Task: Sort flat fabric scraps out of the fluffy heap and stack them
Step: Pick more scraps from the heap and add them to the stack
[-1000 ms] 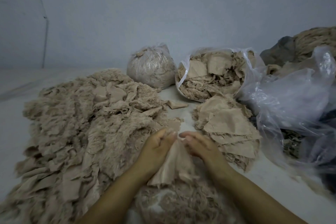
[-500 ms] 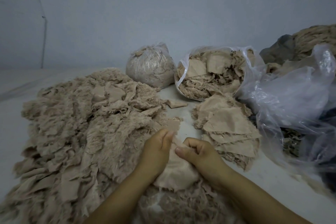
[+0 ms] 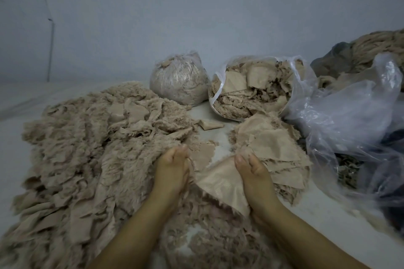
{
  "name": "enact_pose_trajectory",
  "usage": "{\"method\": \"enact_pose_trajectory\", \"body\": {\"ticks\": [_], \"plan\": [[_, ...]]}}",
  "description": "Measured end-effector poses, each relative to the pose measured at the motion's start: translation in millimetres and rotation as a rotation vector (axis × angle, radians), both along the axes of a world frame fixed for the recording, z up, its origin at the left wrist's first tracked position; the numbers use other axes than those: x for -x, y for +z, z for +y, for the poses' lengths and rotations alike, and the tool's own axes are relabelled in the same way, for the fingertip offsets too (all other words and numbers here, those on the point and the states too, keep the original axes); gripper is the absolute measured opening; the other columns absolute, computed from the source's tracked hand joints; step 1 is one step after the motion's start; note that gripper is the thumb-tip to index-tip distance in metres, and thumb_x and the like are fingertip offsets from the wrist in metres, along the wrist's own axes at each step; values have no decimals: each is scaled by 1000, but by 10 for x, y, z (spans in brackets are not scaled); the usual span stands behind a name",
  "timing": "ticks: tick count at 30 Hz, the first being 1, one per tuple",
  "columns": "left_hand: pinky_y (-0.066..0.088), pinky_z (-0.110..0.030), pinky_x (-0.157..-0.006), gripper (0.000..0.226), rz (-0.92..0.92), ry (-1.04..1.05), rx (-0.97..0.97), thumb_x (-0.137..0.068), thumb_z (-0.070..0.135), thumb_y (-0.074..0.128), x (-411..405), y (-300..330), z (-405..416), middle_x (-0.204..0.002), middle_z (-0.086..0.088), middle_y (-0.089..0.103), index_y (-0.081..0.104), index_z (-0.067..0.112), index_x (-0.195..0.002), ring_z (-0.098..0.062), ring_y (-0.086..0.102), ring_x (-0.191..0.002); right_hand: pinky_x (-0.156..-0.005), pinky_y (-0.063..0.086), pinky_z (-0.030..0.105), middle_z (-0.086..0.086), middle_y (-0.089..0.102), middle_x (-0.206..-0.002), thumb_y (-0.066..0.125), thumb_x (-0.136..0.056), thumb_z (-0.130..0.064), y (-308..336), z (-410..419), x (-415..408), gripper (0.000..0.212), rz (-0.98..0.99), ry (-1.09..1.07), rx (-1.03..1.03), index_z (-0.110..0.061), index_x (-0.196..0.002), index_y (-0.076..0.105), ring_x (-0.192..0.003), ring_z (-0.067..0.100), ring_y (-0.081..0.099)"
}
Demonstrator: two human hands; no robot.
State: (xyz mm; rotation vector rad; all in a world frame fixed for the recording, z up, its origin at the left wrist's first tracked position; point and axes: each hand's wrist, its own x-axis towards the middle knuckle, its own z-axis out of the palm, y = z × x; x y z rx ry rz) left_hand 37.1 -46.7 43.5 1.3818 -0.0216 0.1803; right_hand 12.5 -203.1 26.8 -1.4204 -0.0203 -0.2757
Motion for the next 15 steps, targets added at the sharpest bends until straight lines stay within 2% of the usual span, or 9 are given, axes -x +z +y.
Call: {"method": "enact_pose_trajectory", "body": {"ticks": [2, 4, 6, 7, 8, 9, 10, 12, 15], "plan": [[33, -19, -37, 37, 4, -88, 46, -88, 43, 48, 32, 11, 40, -47, 0, 49, 53, 7, -80, -11, 41, -37, -60, 46, 22, -2, 56, -68, 48, -99, -27, 1, 3, -6, 25, -10, -52, 17, -11, -79, 53, -65, 11, 53], [53, -28, -56, 42, 95, -315, 38, -78, 49, 54, 101, -16, -19, -74, -3, 71, 65, 13, -95, -18, 67, -64, -55, 45, 18, -4, 55, -66, 47, -99, -26, 3, 39, 4, 26, -48, -55, 33, -8, -80, 51, -61, 7, 52], [56, -32, -74, 42, 169, -489, 20, -78, 39, 64, 174, -65, -98, -98, -8, 73, 66, 11, -108, -21, 70, -89, -56, 46, 20, -6, 56, -66, 47, -99, -23, 3, 82, 19, 24, -77, -54, 46, -8, -82, 51, -61, 6, 52], [56, -29, -69, 42, 179, -493, 41, -79, 32, 66, 184, -74, -129, -93, -11, 73, 63, 3, -111, -21, 70, -81, -58, 46, 21, -4, 55, -68, 46, -99, -22, -1, 93, 24, 22, -78, -67, 52, -9, -82, 51, -62, 6, 52], [52, -23, -53, 38, 175, -446, 68, -82, 27, 64, 179, -65, -147, -77, -10, 70, 61, -3, -106, -18, 66, -62, -58, 45, 22, -1, 53, -70, 46, -99, -21, -5, 97, 27, 22, -76, -91, 58, -9, -82, 49, -62, 6, 50], [40, -18, -40, 31, 165, -370, 71, -86, 25, 61, 166, -50, -151, -58, -5, 60, 61, -5, -95, -11, 52, -43, -57, 43, 21, 1, 50, -71, 46, -99, -20, -5, 98, 28, 21, -73, -122, 66, -8, -82, 47, -61, 5, 47], [29, -15, -34, 26, 147, -294, 61, -89, 26, 57, 144, -52, -143, -46, 0, 47, 59, 0, -82, -6, 37, -35, -54, 41, 17, 1, 46, -70, 46, -99, -19, -4, 98, 26, 22, -76, -154, 74, -8, -81, 45, -58, 3, 43], [20, -14, -32, 29, 115, -191, 61, -92, 27, 54, 106, -38, -136, -41, 4, 34, 52, 9, -69, -5, 24, -33, -49, 37, 13, -3, 42, -66, 46, -99, -19, -7, 96, 18, 23, -80, -206, 96, -10, -78, 42, -52, -1, 39], [21, -14, -33, 30, 94, -73, 129, -95, 28, 50, 59, -10, -73, -41, 5, 35, 51, 9, -71, -5, 27, -33, -49, 36, 15, -7, 39, -62, 46, -99, -25, -14, 68, 2, 29, -61, -263, 115, -15, -73, 40, -51, -2, 38]]}}
